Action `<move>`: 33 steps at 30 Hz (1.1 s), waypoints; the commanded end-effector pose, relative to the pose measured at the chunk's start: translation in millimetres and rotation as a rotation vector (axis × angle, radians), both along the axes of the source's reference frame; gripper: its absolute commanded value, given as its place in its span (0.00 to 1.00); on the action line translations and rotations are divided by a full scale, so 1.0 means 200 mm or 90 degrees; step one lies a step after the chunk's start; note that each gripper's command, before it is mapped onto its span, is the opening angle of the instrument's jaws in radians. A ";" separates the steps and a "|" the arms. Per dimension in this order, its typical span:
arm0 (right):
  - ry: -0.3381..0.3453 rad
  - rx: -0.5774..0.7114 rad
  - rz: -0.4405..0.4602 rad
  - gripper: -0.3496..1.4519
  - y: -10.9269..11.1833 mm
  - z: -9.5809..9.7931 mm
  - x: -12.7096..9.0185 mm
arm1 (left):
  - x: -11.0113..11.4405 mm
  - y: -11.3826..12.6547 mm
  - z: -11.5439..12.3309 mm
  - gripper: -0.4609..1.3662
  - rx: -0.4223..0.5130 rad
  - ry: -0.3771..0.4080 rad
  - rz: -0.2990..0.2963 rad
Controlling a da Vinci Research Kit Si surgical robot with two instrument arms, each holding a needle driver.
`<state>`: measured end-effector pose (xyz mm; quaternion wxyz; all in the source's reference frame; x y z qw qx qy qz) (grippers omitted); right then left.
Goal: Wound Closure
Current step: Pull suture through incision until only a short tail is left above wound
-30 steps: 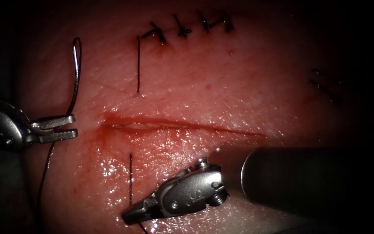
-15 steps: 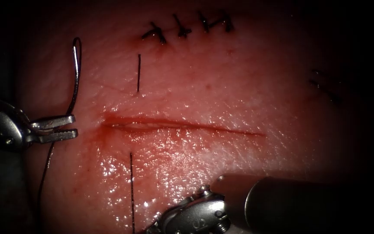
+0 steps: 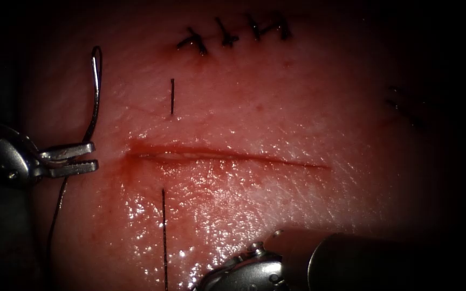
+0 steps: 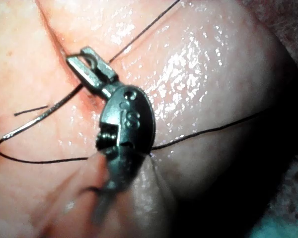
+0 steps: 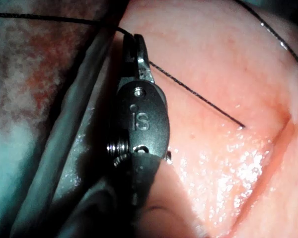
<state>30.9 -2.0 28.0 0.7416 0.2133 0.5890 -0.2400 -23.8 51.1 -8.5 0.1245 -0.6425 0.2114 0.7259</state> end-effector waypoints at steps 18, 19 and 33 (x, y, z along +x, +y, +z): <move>-0.052 0.046 0.142 0.89 0.015 -0.004 -0.025 | 0.000 0.000 0.000 0.06 0.001 0.000 0.002; -0.052 0.051 0.151 0.88 0.017 -0.005 -0.028 | 0.000 0.000 0.000 0.06 0.001 0.000 0.002; -0.079 0.098 0.270 0.90 0.035 -0.016 -0.056 | -0.001 0.000 0.000 0.06 0.001 0.001 0.001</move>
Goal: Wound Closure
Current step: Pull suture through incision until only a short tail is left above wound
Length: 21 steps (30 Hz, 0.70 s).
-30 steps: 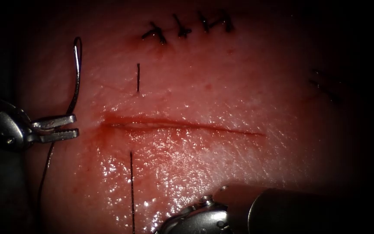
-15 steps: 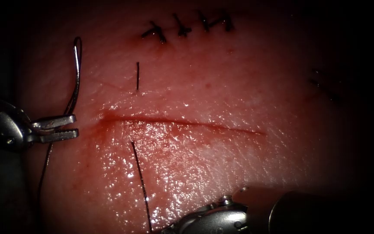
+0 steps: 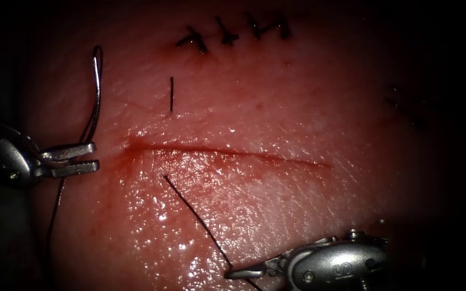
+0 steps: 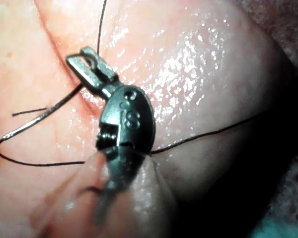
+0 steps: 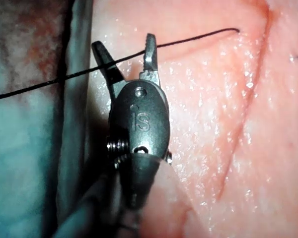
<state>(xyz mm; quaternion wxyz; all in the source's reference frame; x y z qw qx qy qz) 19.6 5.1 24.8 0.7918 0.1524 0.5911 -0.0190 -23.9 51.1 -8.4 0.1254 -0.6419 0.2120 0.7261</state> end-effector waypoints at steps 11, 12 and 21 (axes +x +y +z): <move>-0.032 0.015 0.045 0.89 0.005 -0.002 -0.013 | 0.000 0.001 0.000 0.06 0.001 0.000 0.003; -0.037 0.019 0.048 0.89 0.005 -0.002 -0.013 | 0.000 0.001 0.000 0.06 0.001 0.000 0.003; -0.094 0.046 0.100 0.92 0.009 0.002 -0.018 | -0.001 0.001 0.000 0.06 0.002 0.002 0.000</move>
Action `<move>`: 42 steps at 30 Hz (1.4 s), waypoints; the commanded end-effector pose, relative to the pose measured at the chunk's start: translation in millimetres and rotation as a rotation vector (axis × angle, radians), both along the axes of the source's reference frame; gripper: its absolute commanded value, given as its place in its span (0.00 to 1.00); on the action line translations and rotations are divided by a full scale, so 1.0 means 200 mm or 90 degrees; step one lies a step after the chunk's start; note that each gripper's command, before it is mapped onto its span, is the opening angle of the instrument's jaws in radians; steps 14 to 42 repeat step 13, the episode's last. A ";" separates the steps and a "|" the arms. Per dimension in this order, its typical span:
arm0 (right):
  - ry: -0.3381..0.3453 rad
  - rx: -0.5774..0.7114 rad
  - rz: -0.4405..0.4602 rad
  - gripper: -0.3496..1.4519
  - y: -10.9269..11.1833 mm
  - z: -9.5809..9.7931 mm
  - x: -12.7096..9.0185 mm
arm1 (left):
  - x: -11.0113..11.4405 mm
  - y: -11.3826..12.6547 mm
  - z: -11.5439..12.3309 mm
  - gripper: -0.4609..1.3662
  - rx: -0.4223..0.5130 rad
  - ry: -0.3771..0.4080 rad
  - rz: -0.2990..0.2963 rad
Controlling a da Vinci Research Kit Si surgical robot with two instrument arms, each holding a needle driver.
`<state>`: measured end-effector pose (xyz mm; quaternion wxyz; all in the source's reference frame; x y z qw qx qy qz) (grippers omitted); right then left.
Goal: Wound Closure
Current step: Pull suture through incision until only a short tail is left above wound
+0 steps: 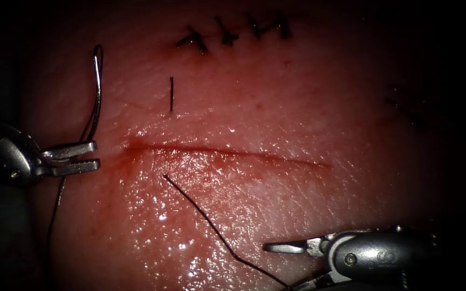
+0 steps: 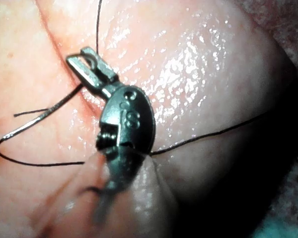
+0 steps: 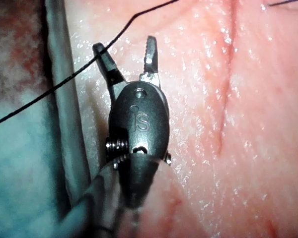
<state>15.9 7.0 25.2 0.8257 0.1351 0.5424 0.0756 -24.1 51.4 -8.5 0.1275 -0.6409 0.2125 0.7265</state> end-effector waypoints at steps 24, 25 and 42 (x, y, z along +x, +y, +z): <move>-0.006 -0.005 0.010 0.91 -0.002 0.003 0.004 | 0.000 0.000 0.000 0.06 0.000 0.001 0.003; -0.006 -0.005 0.010 0.91 -0.002 0.003 0.004 | 0.000 0.000 0.000 0.06 0.000 0.001 0.003; -0.006 -0.005 0.010 0.91 -0.002 0.003 0.004 | 0.000 0.000 0.000 0.06 0.000 0.001 0.003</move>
